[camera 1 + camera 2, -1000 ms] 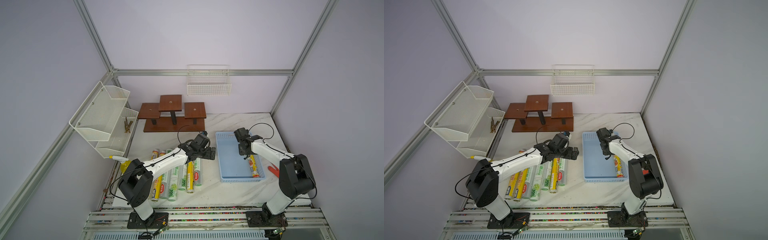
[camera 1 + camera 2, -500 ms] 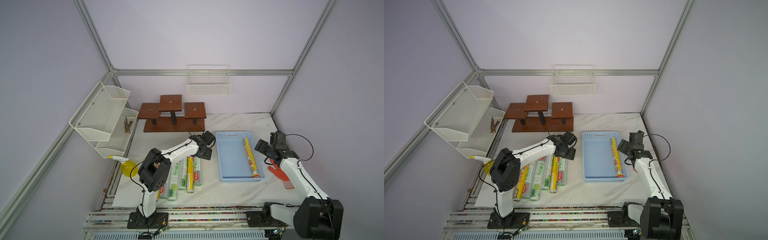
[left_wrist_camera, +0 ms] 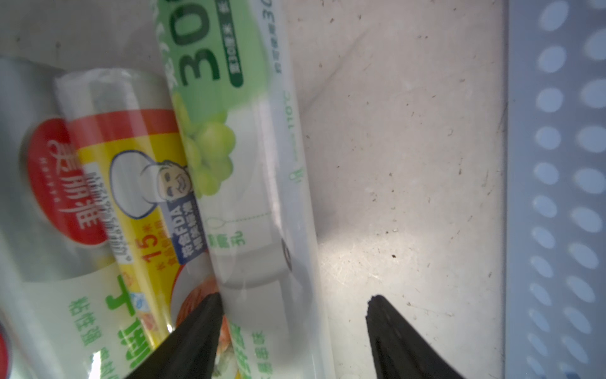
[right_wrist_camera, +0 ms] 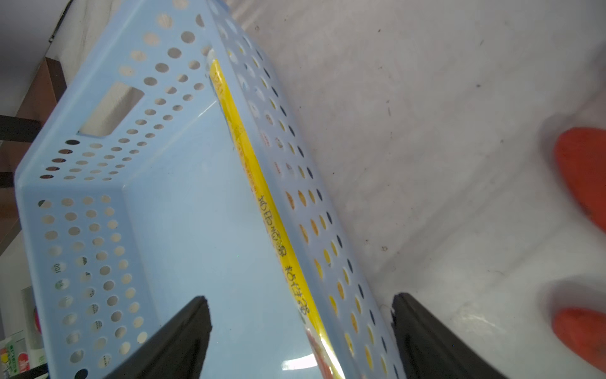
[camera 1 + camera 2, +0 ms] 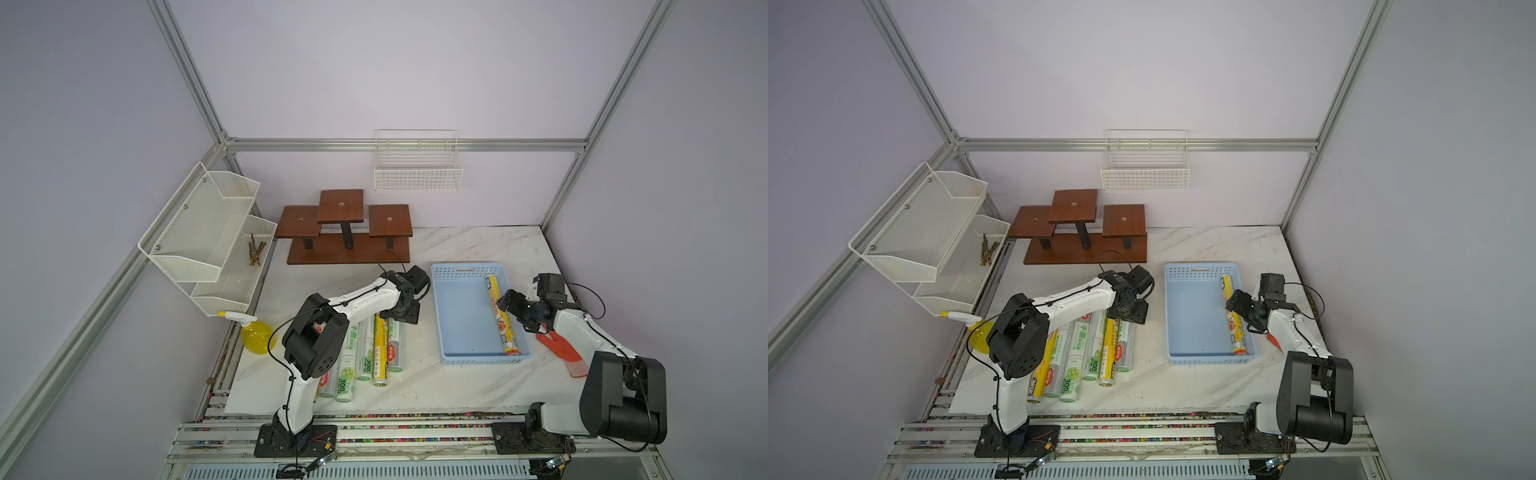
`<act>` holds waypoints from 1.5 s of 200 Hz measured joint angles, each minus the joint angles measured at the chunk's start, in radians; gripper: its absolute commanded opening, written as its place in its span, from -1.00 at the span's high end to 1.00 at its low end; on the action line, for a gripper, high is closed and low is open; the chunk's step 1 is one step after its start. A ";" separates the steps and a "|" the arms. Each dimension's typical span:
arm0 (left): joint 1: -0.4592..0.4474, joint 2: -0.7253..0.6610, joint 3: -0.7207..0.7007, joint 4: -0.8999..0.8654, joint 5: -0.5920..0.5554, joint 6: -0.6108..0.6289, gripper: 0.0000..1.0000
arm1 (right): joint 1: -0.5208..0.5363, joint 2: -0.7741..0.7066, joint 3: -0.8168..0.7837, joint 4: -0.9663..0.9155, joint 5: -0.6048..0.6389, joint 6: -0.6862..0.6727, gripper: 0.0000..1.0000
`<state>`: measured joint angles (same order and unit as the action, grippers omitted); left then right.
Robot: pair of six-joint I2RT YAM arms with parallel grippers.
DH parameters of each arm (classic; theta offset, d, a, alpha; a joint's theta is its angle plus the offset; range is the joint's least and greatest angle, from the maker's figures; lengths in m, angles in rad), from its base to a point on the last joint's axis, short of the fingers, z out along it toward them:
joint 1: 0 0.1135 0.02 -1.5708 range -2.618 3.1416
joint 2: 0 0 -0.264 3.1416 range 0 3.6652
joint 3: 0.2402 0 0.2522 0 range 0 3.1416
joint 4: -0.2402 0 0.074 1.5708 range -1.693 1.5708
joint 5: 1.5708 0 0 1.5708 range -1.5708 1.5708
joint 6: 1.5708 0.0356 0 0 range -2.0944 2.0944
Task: Put the plastic wrap into the basket
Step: Move the basket to the center of the board.
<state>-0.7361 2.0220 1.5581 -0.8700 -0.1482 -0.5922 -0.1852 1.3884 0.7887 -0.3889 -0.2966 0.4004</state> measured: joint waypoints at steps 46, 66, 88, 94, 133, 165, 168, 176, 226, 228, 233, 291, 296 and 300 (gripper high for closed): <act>0.001 0.050 0.000 0.032 0.054 -0.018 -0.46 | 0.002 0.014 0.000 0.044 -0.142 -0.021 -0.80; 0.001 0.069 0.000 0.043 0.070 -0.026 -0.49 | 0.012 0.030 -0.003 0.060 -0.174 -0.023 -0.80; 0.001 0.074 0.000 0.047 0.073 -0.034 -0.43 | 0.018 0.038 -0.003 0.069 -0.199 -0.029 -0.80; 0.001 0.074 0.000 0.047 0.074 -0.036 -0.38 | 0.020 0.044 -0.002 0.072 -0.203 -0.032 -0.80; 0.000 0.074 0.000 0.051 0.072 -0.056 -0.04 | 0.029 0.104 0.013 0.075 -0.218 -0.049 -0.80; -0.004 0.071 -0.002 0.055 0.064 -0.061 0.21 | 0.034 0.138 0.042 0.075 -0.222 -0.059 -0.80; -0.004 0.071 -0.003 0.056 0.063 -0.061 0.22 | 0.036 0.140 0.044 0.074 -0.222 -0.060 -0.80; -0.005 0.065 -0.010 0.060 0.060 -0.063 0.30 | 0.040 0.141 0.047 0.075 -0.222 -0.062 -0.80; -0.006 -0.069 -0.099 0.063 0.007 -0.097 0.45 | 0.093 0.165 0.055 0.075 -0.240 -0.074 -0.79; -0.006 -0.079 -0.104 0.063 0.004 -0.098 0.46 | 0.095 0.167 0.055 0.075 -0.241 -0.074 -0.80; -0.006 -0.106 -0.113 0.066 -0.001 -0.103 0.47 | 0.100 0.171 0.055 0.075 -0.243 -0.074 -0.79; -0.006 -0.351 -0.171 0.225 0.026 -0.132 0.51 | 0.144 0.172 0.055 0.074 -0.281 -0.095 -0.81; -0.006 -0.355 -0.175 0.252 0.044 -0.133 0.52 | 0.146 0.169 0.055 0.072 -0.278 -0.096 -0.82; -0.006 -0.356 -0.178 0.272 0.059 -0.134 0.53 | 0.148 0.163 0.055 0.069 -0.271 -0.095 -0.82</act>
<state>-0.7418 1.6665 1.3804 -0.5976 -0.0895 -0.7265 -0.0376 1.5517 0.8433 -0.3199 -0.5678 0.3050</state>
